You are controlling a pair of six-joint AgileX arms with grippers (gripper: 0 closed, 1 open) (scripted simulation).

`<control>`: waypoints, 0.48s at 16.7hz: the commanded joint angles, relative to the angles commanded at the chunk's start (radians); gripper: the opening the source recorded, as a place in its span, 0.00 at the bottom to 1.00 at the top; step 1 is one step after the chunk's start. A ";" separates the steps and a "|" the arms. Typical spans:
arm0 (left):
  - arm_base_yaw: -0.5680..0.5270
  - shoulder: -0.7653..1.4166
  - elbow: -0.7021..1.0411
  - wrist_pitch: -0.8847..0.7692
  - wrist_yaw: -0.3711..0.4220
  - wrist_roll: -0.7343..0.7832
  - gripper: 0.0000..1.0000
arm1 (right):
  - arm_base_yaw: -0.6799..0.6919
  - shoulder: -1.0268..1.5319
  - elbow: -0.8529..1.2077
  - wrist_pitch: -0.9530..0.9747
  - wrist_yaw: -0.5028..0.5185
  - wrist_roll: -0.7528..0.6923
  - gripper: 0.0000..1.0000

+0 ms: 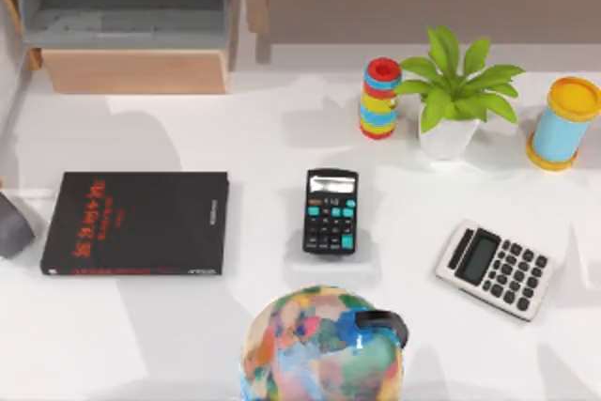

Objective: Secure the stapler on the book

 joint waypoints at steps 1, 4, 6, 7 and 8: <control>-0.001 0.019 -0.001 0.015 0.000 -0.004 1.00 | 0.000 0.000 0.000 0.000 0.000 0.000 1.00; -0.011 0.081 0.014 0.067 0.003 -0.008 1.00 | 0.000 0.000 0.000 0.000 0.000 0.000 1.00; -0.016 0.099 0.018 0.085 0.005 -0.008 1.00 | 0.000 0.000 0.000 0.000 0.000 0.000 1.00; -0.016 0.099 0.018 0.085 0.005 -0.008 1.00 | 0.000 0.000 0.000 0.000 0.000 0.000 1.00; -0.016 0.099 0.018 0.085 0.005 -0.008 1.00 | 0.000 0.000 0.000 0.000 0.000 0.000 1.00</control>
